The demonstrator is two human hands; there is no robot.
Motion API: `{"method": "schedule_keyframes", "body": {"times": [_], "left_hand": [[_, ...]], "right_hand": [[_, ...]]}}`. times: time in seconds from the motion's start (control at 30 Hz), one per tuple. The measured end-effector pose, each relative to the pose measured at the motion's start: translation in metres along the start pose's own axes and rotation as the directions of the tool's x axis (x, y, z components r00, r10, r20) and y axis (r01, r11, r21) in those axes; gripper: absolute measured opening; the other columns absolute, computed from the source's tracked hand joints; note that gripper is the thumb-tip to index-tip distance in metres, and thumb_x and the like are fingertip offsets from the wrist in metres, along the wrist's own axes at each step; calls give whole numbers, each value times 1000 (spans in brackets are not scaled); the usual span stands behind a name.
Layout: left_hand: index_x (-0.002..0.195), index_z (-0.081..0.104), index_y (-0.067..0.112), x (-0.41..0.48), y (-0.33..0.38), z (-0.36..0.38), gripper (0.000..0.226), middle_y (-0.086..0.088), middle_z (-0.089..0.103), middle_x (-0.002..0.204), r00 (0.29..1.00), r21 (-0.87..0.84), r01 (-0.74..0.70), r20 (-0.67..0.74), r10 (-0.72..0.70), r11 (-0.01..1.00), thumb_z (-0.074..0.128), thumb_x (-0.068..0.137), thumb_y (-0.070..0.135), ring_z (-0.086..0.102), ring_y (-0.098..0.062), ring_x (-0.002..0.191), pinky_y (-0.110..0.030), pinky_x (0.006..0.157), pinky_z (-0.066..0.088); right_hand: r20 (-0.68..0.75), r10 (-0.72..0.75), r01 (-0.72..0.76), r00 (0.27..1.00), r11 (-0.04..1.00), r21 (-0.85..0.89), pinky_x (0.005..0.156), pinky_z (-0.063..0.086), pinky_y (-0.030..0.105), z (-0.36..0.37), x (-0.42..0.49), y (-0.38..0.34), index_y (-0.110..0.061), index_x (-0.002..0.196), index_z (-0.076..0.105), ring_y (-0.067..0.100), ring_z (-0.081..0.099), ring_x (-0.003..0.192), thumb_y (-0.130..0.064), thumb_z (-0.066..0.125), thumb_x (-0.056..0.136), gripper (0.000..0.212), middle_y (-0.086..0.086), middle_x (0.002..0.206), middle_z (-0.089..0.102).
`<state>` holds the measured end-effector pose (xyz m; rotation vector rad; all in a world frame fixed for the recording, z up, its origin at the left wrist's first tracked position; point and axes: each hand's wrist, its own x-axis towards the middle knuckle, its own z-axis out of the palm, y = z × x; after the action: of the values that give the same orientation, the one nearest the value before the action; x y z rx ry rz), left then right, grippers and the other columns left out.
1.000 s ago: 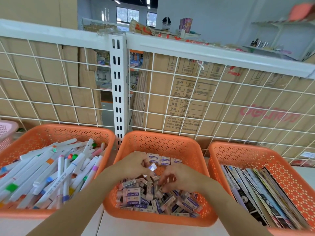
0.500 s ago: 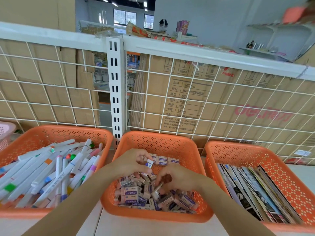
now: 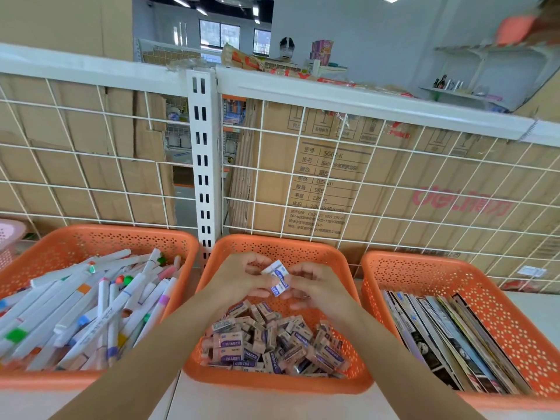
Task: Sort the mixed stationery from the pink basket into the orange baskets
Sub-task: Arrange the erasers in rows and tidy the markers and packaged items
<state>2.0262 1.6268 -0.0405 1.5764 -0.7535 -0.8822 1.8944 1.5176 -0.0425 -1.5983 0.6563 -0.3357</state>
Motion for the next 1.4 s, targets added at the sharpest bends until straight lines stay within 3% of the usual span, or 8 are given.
{"method": "schedule_keyframes", "body": {"times": [0.2, 0.33, 0.47, 0.53, 0.6, 0.77, 0.93, 1.4], "left_hand": [[97, 65, 6, -2, 0, 8, 18, -16, 70, 89, 999, -126, 25, -41, -30, 992, 70, 80, 3, 71, -15, 71, -20, 60, 55], [100, 63, -5, 3, 0, 13, 21, -20, 70, 90, 992, -216, 37, -109, -61, 976, 69, 80, -1, 70, -22, 73, -24, 60, 57], [103, 62, -4, 6, -1, 19, 23, -18, 70, 90, 993, -197, 38, -103, -59, 980, 68, 81, 3, 71, -19, 72, -23, 61, 57], [108, 61, 0, 9, -2, 20, 26, -14, 69, 97, 997, -134, 23, -68, -32, 991, 68, 84, 9, 70, -16, 77, -23, 67, 56], [115, 59, 9, 15, -6, 15, 32, -4, 66, 108, 997, 191, -57, -49, 68, 980, 67, 86, 20, 64, -14, 90, -26, 82, 52], [123, 54, 23, 14, -18, -2, 30, 7, 54, 126, 958, 857, -163, 20, 285, 489, 52, 93, 26, 52, -13, 114, -30, 95, 44], [125, 47, 22, 18, -26, 2, 33, 3, 49, 124, 976, 934, -159, 100, 194, 320, 50, 93, 29, 48, -17, 116, -31, 94, 41], [124, 49, 25, 24, -34, 1, 33, 5, 49, 125, 972, 896, -201, 133, 194, 397, 51, 92, 30, 46, -16, 117, -29, 94, 38]], "right_hand": [[-52, -162, 147, 985, 965, -219, 58, 54, 20, 4, 2, 0, -6, 108, 66, 6, 65, 65, -15, 60, 91, 20, 2, 81, 68], [107, -405, 371, 908, 660, -653, 84, 47, 22, 0, 1, 2, -24, 122, 58, 3, 57, 97, -29, 72, 80, 44, -11, 111, 60], [110, -469, 324, 876, 405, -855, 79, 47, 25, -2, 3, -4, -24, 119, 57, 9, 55, 97, -35, 69, 80, 42, -9, 110, 53], [120, -450, 306, 885, 369, -878, 78, 46, 25, -4, 8, -5, -24, 117, 57, 9, 55, 98, -35, 66, 81, 39, -8, 111, 54], [81, -388, 250, 918, 410, -877, 79, 43, 26, -11, 17, -4, -23, 114, 59, 11, 56, 100, -33, 66, 81, 36, -7, 110, 57], [55, -182, 118, 982, 356, -927, 77, 39, 27, -29, 41, 9, -22, 109, 60, 16, 55, 103, -34, 67, 79, 33, -3, 111, 57], [186, -57, 193, 981, 190, -963, 88, 46, 37, -24, 66, 16, -16, 117, 57, 22, 53, 111, -30, 62, 85, 35, 4, 120, 54], [246, -74, 251, 966, 64, -966, 90, 46, 39, -16, 74, 22, -18, 125, 53, 25, 52, 113, -40, 63, 84, 47, 5, 120, 55]]}}
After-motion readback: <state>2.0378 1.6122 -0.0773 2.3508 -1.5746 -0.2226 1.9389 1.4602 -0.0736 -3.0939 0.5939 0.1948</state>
